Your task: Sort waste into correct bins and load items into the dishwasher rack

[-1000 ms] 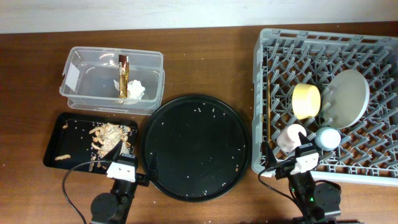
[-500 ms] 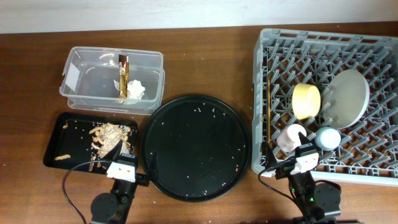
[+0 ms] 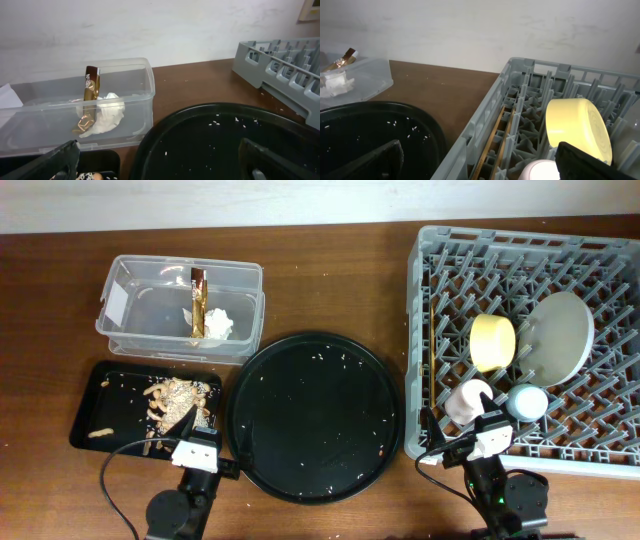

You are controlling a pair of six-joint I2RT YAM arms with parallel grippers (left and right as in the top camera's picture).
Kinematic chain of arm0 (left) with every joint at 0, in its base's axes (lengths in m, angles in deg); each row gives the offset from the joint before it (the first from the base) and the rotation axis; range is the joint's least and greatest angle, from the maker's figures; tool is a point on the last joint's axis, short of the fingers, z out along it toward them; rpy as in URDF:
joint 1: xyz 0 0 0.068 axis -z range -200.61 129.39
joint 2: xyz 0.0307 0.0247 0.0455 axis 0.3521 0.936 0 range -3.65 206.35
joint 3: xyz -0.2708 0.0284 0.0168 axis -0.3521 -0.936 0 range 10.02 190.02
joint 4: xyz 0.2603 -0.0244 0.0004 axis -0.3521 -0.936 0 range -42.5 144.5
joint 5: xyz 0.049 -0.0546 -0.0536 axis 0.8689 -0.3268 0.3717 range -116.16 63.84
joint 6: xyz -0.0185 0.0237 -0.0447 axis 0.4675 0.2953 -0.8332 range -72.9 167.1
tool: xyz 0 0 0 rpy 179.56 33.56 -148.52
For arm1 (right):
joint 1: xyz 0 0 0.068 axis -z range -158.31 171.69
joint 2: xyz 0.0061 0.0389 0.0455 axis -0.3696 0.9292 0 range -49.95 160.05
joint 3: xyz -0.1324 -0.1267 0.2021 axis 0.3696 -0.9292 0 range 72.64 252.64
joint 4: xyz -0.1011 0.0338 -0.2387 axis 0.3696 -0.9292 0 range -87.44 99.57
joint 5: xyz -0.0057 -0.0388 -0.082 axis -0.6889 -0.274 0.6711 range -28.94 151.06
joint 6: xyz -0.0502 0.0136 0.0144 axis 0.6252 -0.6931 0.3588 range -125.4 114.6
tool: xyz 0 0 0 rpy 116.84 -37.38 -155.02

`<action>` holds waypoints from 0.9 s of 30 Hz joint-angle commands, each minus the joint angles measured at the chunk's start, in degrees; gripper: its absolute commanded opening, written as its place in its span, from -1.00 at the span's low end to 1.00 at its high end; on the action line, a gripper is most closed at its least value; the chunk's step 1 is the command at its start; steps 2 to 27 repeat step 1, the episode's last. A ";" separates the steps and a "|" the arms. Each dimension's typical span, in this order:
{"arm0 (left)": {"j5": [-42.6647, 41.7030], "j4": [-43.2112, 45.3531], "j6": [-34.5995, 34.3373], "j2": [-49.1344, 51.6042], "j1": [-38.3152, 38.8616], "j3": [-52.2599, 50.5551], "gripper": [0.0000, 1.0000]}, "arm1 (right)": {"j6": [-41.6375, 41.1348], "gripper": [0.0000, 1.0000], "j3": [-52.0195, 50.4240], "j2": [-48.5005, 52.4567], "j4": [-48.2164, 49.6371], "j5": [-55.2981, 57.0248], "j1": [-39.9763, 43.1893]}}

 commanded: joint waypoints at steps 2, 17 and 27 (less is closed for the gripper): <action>-0.59 -0.15 1.07 -0.28 -0.35 -0.26 0.99 | 0.37 0.97 -0.57 -0.57 0.22 -0.11 0.48; -0.59 -0.15 1.07 -0.28 -0.35 -0.26 0.99 | 0.37 0.97 -0.57 -0.57 0.22 -0.11 0.48; -0.59 -0.15 1.07 -0.28 -0.35 -0.26 0.99 | 0.37 0.97 -0.57 -0.57 0.22 -0.11 0.48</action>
